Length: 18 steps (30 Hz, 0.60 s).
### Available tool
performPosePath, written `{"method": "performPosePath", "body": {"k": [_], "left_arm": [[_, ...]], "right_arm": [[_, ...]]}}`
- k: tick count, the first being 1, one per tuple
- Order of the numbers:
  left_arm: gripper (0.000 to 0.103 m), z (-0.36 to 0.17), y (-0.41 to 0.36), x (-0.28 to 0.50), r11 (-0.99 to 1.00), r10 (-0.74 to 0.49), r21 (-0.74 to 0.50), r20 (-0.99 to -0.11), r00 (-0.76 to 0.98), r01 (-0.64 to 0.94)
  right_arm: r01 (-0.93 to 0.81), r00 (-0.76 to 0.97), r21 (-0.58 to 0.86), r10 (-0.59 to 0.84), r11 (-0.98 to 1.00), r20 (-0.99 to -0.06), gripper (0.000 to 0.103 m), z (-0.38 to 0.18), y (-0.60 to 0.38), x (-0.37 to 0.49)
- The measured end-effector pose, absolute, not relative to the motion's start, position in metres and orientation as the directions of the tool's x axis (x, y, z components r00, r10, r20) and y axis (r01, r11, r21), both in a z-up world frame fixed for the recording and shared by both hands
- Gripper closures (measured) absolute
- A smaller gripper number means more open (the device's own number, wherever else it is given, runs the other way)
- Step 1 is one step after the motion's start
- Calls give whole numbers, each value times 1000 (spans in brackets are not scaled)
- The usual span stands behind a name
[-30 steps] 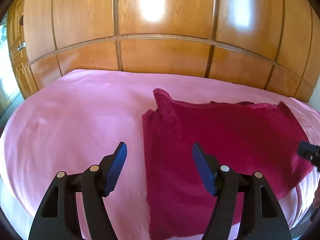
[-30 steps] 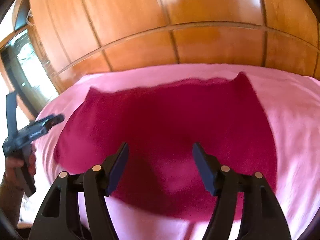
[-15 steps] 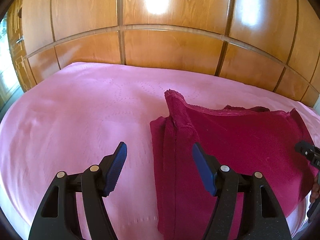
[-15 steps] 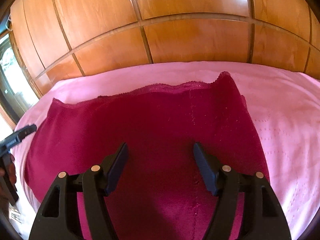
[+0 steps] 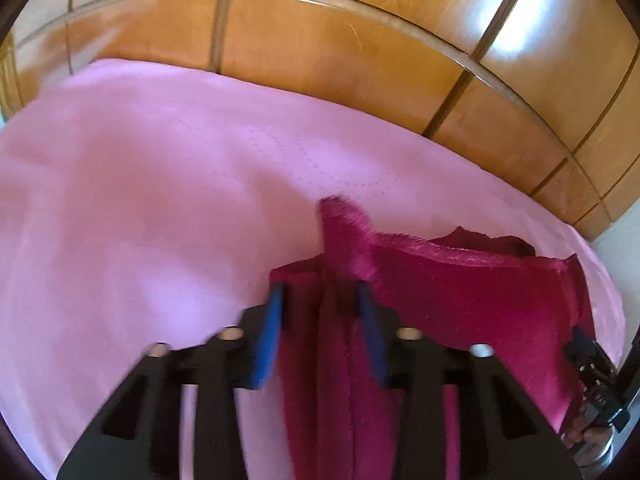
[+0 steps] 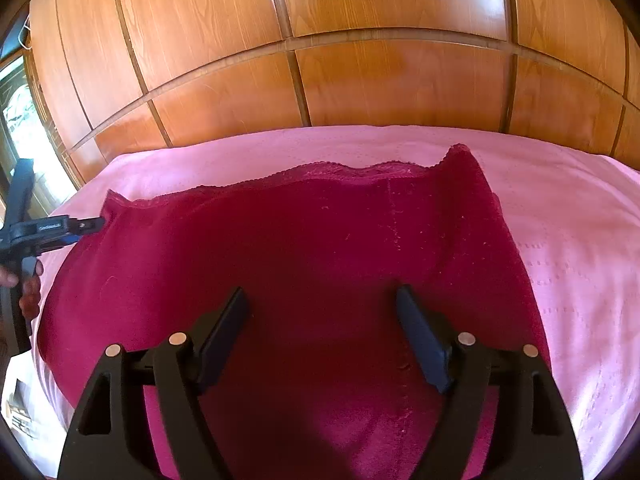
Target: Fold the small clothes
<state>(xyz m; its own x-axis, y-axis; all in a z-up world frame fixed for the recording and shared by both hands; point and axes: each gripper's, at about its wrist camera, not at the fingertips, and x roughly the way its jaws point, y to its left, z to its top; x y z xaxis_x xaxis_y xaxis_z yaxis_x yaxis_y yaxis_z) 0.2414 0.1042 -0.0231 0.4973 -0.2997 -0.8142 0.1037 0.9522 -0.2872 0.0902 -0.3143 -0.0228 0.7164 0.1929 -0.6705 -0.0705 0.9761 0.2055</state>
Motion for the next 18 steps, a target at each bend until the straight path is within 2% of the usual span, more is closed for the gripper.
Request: {"method": "performPosePath", "body": {"k": [1,3,7,12,15,16,18], "left_arm": [[83,-22,102,242,952,-302,-286,-808,506,111],[86,-16,100,237,953,-295,-281,-781,551,111],[86,-10,103,231,954,-276,-288,-749,602,79],[84,-34,90,246,983,-172,-179,-799,576,45],[67,-35,79,254,997,-71,-68,-803,591,27],[58,-36,80,256,999,-47,-52,-809,586,8],[54,-31,87,254,997,-47,-73,-807,589,-21]], "right_arm": [[-70,716,208,194,976,-670,26,-23,-315,91],[-69,717,215,198,974,-669,26,-22,-315,91],[-64,719,222,199,973,-666,26,-22,-315,90],[-61,721,202,183,978,-668,24,-25,-310,91],[-60,724,189,173,980,-668,21,-26,-306,92],[-60,724,185,171,981,-668,20,-27,-305,92],[-61,725,183,170,981,-667,20,-28,-305,91]]}}
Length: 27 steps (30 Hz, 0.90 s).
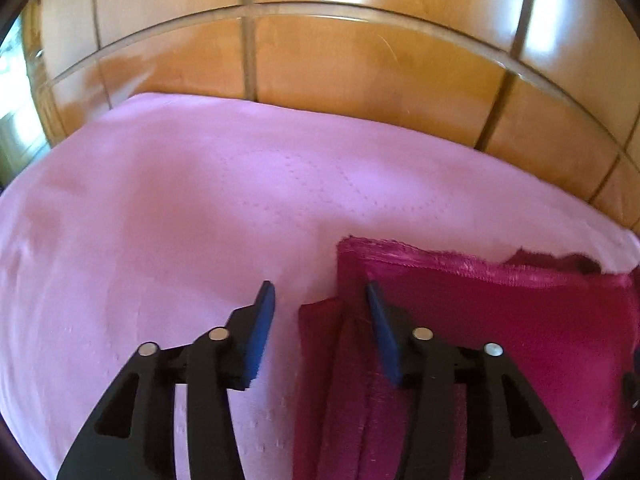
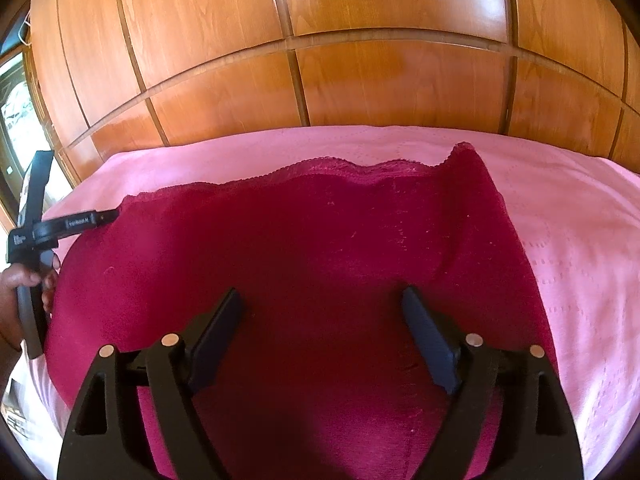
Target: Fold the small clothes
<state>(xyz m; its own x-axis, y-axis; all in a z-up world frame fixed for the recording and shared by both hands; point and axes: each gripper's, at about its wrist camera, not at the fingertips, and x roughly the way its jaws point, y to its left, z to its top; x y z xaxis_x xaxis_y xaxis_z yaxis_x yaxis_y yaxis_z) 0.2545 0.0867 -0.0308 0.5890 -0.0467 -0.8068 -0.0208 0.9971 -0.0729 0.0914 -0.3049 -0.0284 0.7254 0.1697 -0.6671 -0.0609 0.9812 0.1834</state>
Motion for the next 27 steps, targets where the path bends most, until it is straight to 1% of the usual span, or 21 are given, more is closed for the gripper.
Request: {"method": "performPosePath", "body": {"k": [2,4,5,7,10,11,12,13,16,18,19,21,23,25,27], "left_arm": [[50,-18,94,242,996,-23,-70,-780,625,-51],[50,-1,95,221,995,32,-39,-738,674,-89],[50,6,94,212,995,39,-35,-721,692,-93],[50,19,89,188,997,7,-49,-686,728,-56],[49,24,70,155,998,-63,-60,-669,741,30],[43,22,63,143,996,-85,-61,-665,742,59],[39,21,57,138,995,-95,-58,-666,739,76],[38,18,52,132,994,-107,-54,-671,734,95],[38,1,40,124,991,-122,-50,-710,694,124],[38,-18,36,130,992,-116,-59,-763,635,111],[38,-20,36,129,992,-124,-73,-763,634,105],[38,-17,37,127,992,-128,-86,-755,643,97],[38,-9,37,125,992,-129,-89,-748,651,93],[37,-6,37,126,991,-135,-96,-743,655,95],[33,-5,36,122,992,-126,-88,-745,656,90]], "right_arm": [[-63,727,191,176,980,-664,20,-29,-306,91],[-65,727,194,179,979,-663,19,-30,-307,91],[-67,727,193,180,979,-663,19,-30,-308,91],[-66,725,194,181,979,-665,19,-29,-308,91],[-70,723,221,202,973,-660,19,-18,-311,90],[-75,730,236,215,969,-649,19,-12,-315,89],[-74,736,243,217,967,-641,18,-8,-318,89],[-64,743,250,214,966,-635,18,-3,-325,90],[18,713,299,197,954,-673,16,-6,-352,104],[80,682,331,191,940,-706,16,-19,-370,115],[82,674,387,235,918,-700,16,-26,-380,118],[72,692,432,268,899,-671,16,-24,-387,114],[69,704,419,253,906,-664,16,-19,-388,109],[70,716,434,258,898,-649,16,-15,-391,102],[73,729,449,259,891,-633,16,-12,-395,93]]}}
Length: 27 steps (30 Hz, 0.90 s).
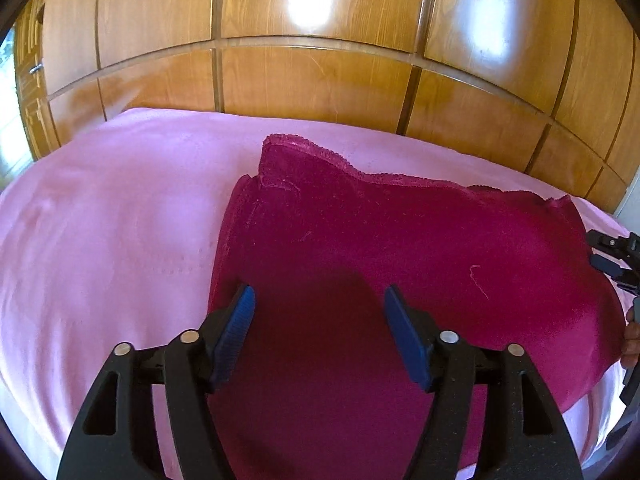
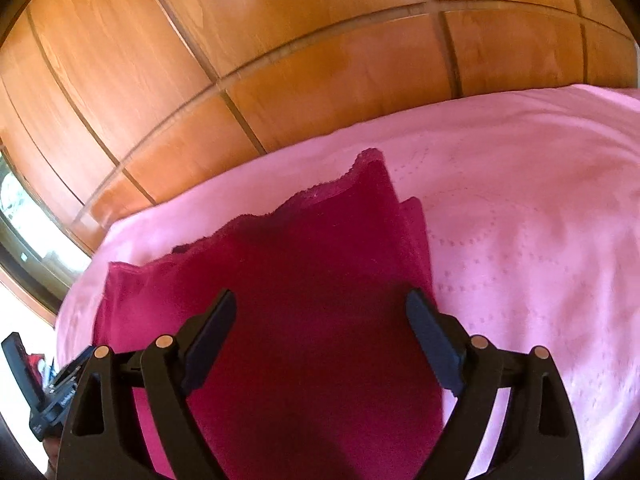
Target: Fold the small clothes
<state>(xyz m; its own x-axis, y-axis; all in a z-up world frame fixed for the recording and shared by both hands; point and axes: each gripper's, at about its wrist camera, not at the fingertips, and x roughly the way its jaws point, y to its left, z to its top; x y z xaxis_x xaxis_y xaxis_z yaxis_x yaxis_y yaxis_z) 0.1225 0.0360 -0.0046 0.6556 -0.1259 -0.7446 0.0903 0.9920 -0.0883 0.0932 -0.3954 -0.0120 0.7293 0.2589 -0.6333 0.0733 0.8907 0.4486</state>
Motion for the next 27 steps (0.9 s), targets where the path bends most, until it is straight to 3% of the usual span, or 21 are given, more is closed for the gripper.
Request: {"method": "performPosePath", "body": {"k": [7,17,20,27], "left_arm": [[33,0,30,104,993,-116,-70,-739,663,96],[33,0,17,84,990,-125,-53,-736,666,128],[33,1,16,80,990,-130,-57,-735,666,130],[33,-1,14,78,989,-138,-60,-735,664,139]], "right_arm": [[110,732,488,262,866,-629,14,-20,-416,68],[61,695,584,386,810,-607,15,-40,-412,49],[53,688,596,403,801,-604,21,-40,-409,44],[53,654,590,419,805,-630,53,-41,-404,45]]}}
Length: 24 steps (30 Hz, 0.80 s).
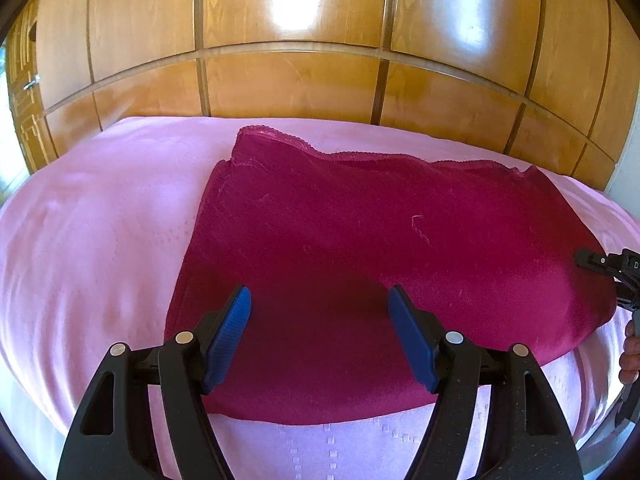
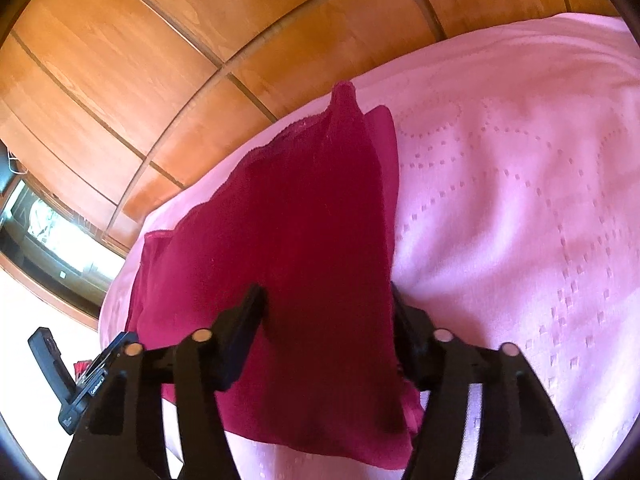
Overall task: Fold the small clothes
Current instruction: 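Grasp the sweater end with the right tool and fold it over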
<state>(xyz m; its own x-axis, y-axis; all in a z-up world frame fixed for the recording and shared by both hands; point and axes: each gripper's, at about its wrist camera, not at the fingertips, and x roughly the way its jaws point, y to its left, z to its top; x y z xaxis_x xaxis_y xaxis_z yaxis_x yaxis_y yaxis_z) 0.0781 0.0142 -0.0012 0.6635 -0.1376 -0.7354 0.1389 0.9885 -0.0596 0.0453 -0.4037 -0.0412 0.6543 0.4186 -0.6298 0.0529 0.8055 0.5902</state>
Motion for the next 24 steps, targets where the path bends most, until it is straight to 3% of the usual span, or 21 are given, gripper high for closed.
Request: {"method": "performPosePath", "body": {"k": [3,5,16,21,24], "left_arm": [[33,-3,14,78,988,-141,-63,-739,659,140],[27,-3,13,78,988,-139,-61,-740,658,140],[27,-3,29,83,976,-218,-168,-746,630,138],[37,1,55,88,942,-321,-312,-732,601,122],[51,0,71,93,902,-405,-412,-712,574,126]], "right_arm": [[45,644,591,429,806,-634,70,-40,-402,47],[38,642,586,429,810,-635,74,-35,-399,46],[-63,656,608,492,792,-573,76,14,-377,50],[-133,651,600,526,789,-547,76,35,-347,62],[-171,638,597,550,784,-539,76,42,-327,68]]}}
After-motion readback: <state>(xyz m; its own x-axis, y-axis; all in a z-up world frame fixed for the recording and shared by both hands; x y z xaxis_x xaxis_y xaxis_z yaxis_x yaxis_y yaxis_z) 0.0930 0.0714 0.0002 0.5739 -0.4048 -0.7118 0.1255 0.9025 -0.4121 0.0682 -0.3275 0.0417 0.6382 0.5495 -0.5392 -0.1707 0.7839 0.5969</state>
